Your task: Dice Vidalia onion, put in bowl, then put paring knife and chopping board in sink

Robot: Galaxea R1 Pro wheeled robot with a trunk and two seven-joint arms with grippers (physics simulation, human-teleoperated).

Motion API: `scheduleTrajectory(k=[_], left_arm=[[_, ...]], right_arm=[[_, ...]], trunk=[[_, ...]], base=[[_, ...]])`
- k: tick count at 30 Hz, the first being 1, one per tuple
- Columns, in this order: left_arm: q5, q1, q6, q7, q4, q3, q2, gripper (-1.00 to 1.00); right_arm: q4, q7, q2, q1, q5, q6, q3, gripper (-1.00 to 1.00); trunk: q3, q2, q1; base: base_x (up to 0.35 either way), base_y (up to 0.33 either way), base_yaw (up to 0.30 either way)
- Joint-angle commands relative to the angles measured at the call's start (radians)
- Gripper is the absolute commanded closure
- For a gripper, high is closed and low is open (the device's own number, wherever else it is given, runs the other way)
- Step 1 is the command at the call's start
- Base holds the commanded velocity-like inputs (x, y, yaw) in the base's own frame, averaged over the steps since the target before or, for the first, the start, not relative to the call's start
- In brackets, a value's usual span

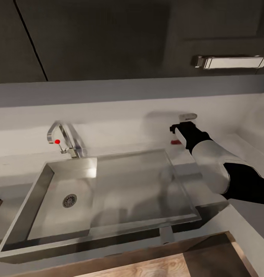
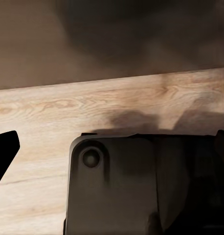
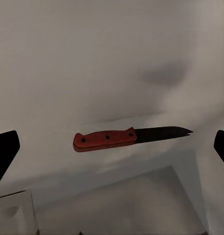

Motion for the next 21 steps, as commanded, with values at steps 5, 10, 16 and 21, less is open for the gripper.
scheduleTrajectory(k=[5, 10, 16, 21], left_arm=[[0.002, 0.0, -0.002, 0.01, -0.003, -0.007, 0.002, -1.0], [0.002, -0.001, -0.002, 0.01, -0.002, -0.006, 0.002, -1.0], [0.002, -0.001, -0.002, 0.01, -0.002, -0.006, 0.002, -1.0], [0.002, 0.0, -0.002, 0.01, -0.002, -0.006, 0.002, -1.0]], right_arm=[[-0.001, 0.0, 0.001, 0.0, 0.01, 0.005, -0.008, -1.0], [-0.001, 0.0, 0.001, 0.006, 0.01, 0.005, -0.008, -1.0], [-0.001, 0.0, 0.001, 0.009, 0.011, 0.005, -0.008, -1.0], [-0.001, 0.001, -0.001, 0.017, 0.01, 0.005, -0.008, -1.0]], trunk=[[-0.002, -0.002, 0.001], [-0.002, -0.002, 0.001], [-0.002, -0.002, 0.001], [-0.002, -0.002, 0.001]], base=[[0.033, -0.03, 0.0], [0.004, -0.004, 0.0], [0.0, 0.0, 0.0], [0.0, 0.0, 0.0]])
